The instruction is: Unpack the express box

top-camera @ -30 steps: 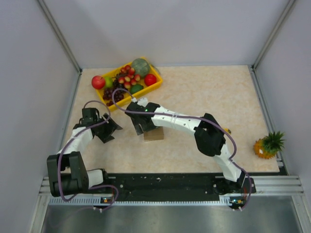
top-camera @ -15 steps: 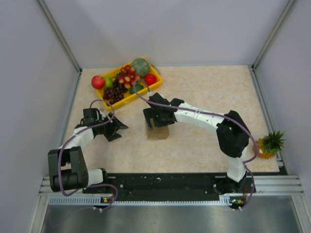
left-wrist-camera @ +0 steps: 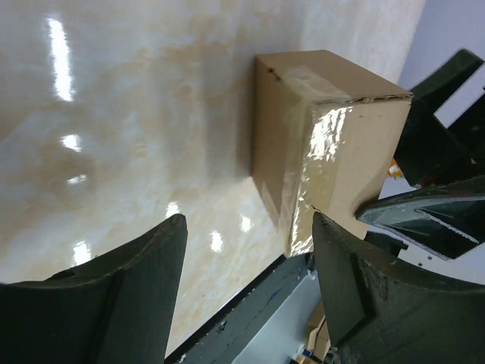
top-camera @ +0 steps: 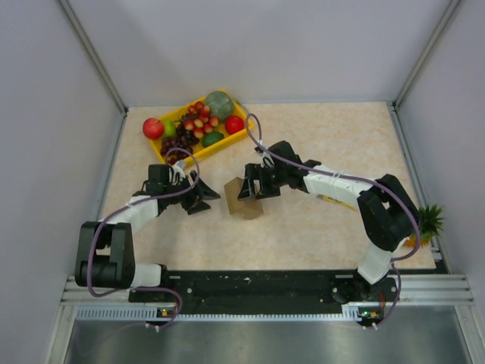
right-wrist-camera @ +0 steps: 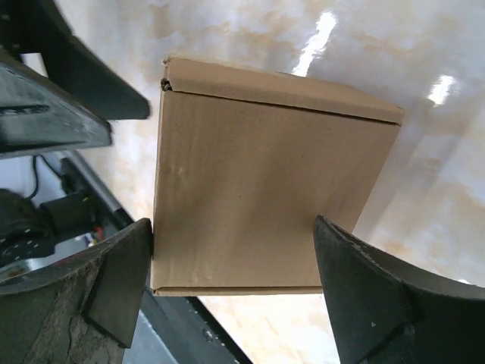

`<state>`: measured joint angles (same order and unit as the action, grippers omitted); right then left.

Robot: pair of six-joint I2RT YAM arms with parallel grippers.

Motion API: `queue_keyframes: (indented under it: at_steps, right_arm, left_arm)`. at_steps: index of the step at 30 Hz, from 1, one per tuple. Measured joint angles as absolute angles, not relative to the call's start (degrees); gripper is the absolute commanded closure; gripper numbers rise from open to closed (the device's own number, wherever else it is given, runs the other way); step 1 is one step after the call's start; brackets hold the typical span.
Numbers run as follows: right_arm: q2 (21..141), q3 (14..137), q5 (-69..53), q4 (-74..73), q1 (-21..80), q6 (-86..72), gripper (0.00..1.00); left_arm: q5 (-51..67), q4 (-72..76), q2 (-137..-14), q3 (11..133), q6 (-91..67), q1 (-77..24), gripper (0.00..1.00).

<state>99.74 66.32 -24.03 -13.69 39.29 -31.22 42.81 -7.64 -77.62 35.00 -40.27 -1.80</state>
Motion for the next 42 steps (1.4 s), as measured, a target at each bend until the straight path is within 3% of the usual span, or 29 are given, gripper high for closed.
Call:
queue_keyframes:
  at_steps: [12,19,27,32,37,42]
  right_arm:
    - [99.7,54.6,-40.1,4.7,33.5,-40.3,0.20]
    - [99.5,54.9,-37.0,0.4,33.3,-38.6,0.06]
    - [93.6,64.4,-20.5,-15.1,34.4,-31.9,0.03]
    - [93.1,75.0,-6.3,-23.1,41.4,-28.1,0.05]
    - [99.0,85.8,5.7,-31.5,49.8,-27.7,0.07]
    - [106.9,89.4,12.4,-38.0,51.3,-29.3,0.07]
  left_arm:
    - [44.4,0.0,-82.3,37.2,-44.4,-10.3,0.33]
    - [44.5,0.1,-83.0,40.5,-44.9,-10.9,0.34]
    - [36.7,-7.2,-81.2,45.8,-41.6,-11.0,0.31]
    - [25.3,-15.4,-77.0,48.2,-38.9,-11.0,0.31]
    - [14.9,-21.7,-73.7,49.7,-37.3,-10.7,0.31]
    - [10.6,-25.0,-72.6,49.6,-36.4,-9.7,0.31]
